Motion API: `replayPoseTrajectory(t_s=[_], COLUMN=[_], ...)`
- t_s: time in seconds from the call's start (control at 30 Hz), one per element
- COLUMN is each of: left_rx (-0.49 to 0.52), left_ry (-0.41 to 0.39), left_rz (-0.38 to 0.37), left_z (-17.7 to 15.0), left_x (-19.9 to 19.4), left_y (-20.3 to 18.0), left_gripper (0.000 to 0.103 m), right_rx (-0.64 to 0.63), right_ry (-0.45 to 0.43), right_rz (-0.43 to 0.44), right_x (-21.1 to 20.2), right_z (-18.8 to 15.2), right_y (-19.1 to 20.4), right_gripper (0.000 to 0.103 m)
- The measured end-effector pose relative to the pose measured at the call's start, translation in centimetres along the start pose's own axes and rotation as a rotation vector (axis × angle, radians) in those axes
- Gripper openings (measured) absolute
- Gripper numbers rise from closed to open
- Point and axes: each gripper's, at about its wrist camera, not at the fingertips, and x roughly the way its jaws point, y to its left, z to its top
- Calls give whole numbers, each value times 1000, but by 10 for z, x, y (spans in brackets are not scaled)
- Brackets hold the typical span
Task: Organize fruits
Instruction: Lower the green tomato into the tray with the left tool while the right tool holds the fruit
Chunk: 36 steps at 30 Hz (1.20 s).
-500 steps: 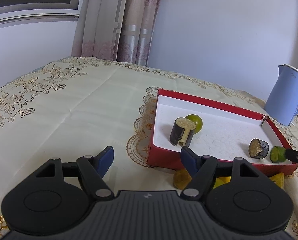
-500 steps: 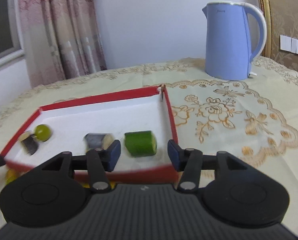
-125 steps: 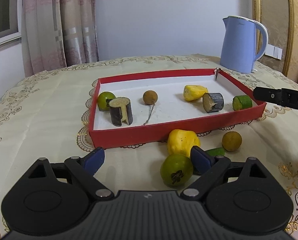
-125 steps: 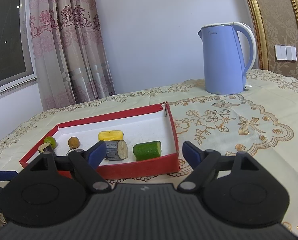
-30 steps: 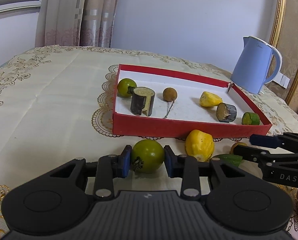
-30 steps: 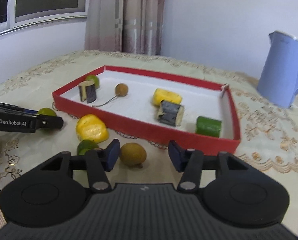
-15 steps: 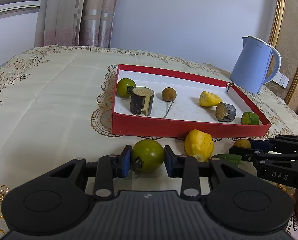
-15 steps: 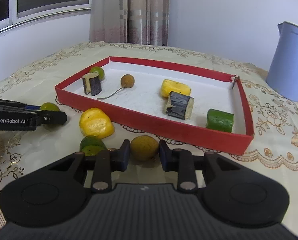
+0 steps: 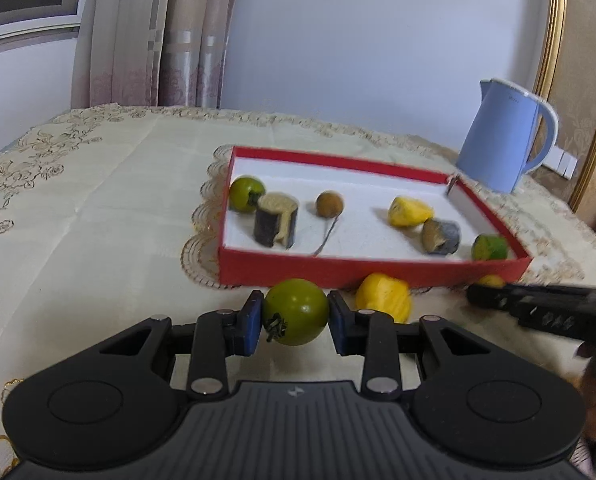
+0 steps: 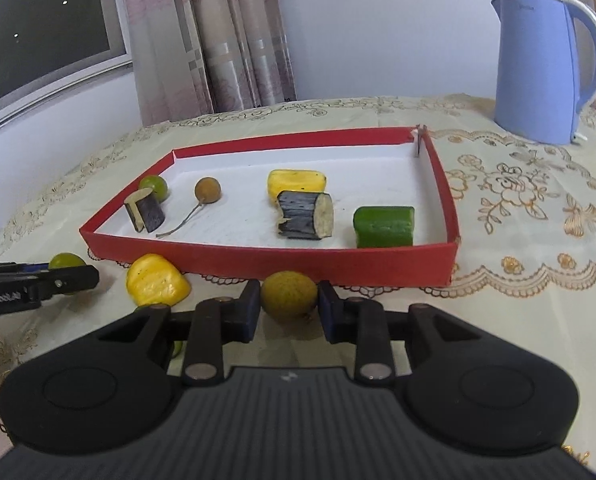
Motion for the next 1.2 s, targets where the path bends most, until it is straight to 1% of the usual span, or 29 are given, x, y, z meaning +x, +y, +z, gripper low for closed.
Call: replayPoseTrajectory(t_s=[0.13,0.23,0.33,0.43,0.53,0.67,0.8,0.93,1.07,1.1,1.17,1.2], left_rx=[45,65,88,102,124,144,159,179,182,181,173,172], left_ry=[-55,-87,-117,-119,-104,-55,4,49,73,74,76,79], left_rz=[4,-13,-18,-14,-2,12,25,44,60,65,72,68], left_z=[18,33,47,58,64,67,62,55,51,51,50,50], left_x=[-11,-16,-13,-2,17,47,77,96,110,112,113,113], left_y=[-16,-26,-37,-46,-55,-63,-70,-74,-75,-75,-73,-73], left_gripper=[33,33,33,33,33,33,33,33,34,36,46,49], right_rx=[0,4,16,30,35,37,40,42,41,41,41,42], right_ry=[-3,-8,-11,-8,-8,-6,-8,-10,-9,-9,-9,-9], right_rz=[1,0,-2,-3,-2,1,4,8,11,12,12,13], right_x=[0,-1,-2,-2,-1,-1,-1,0,0,0,0,0], right_z=[0,0,-1,0,0,0,-1,-1,-1,-1,-1,-1], right_y=[0,0,-2,-4,-4,-5,-5,-5,-6,-6,-6,-6], right_gripper=[29,29,29,29,29,29,29,29,29,29,29,29])
